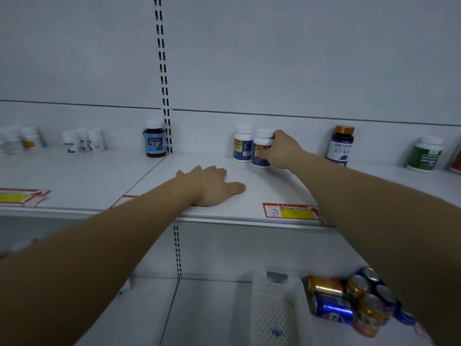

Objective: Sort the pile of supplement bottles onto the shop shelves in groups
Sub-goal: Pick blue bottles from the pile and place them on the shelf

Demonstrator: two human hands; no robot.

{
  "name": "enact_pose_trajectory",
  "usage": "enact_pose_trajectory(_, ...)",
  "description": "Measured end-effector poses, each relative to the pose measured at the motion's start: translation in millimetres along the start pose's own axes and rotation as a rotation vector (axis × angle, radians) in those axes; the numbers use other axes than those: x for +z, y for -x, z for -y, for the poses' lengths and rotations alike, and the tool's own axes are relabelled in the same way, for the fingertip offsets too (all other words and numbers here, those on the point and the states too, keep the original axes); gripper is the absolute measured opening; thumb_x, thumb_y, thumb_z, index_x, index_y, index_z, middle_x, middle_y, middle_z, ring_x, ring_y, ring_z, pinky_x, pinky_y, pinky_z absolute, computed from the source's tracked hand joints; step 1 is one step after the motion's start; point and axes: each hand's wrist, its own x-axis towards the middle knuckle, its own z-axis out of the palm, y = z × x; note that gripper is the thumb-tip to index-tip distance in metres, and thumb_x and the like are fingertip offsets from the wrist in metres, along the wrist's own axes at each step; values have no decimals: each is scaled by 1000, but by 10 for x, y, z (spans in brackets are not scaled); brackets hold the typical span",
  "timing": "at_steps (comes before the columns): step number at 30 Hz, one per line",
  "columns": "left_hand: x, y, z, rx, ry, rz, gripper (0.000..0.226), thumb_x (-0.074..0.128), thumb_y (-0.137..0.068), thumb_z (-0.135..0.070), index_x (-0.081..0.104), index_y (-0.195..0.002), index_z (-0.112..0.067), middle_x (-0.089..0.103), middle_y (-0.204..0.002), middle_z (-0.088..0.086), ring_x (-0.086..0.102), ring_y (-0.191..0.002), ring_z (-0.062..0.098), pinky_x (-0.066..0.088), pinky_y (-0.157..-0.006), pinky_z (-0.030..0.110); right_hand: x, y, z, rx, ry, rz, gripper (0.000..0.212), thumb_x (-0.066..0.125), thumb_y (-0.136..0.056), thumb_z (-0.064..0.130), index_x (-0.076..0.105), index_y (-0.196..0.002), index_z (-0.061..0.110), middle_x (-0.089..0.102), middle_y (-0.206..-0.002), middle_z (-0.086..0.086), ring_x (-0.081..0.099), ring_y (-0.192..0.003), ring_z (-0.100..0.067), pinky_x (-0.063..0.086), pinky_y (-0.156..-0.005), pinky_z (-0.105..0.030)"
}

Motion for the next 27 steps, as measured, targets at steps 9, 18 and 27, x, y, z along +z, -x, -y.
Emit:
enact_pose_trajectory(9, 13, -3, -11, -8, 15, -10, 80, 26, -85, -75, 18, -150, -29, 13, -159, -6, 13, -145, 24, 10, -115, 53, 94, -240, -75, 14, 50, -23, 54, 59, -91, 33, 37, -131, 3, 52, -127, -15, 53, -112, -30, 38, -79, -31)
enact_pose_trajectory(18, 32, -28, 4, -12, 26, -23, 81, 27, -84, -76, 19, -150, -30, 14, -159, -7, 13, -145, 23, 9, -114, 54, 173, -298, 149, -306, 455, -28, 71, 56, -88, 48, 18, -147, 37, 23, -148, -4, 20, -136, -28, 37, -99, -49)
enact_pose_trajectory(27, 23, -10, -6, -7, 39, -23, 81, 28, -84, -76, 19, -150, -29, 14, -159, -6, 12, -145, 24, 9, -114, 53, 92, -345, 63, -288, 463, -67, 51, 51, -93, 24, 31, -140, 25, 41, -130, -10, 35, -120, -31, 42, -97, -45)
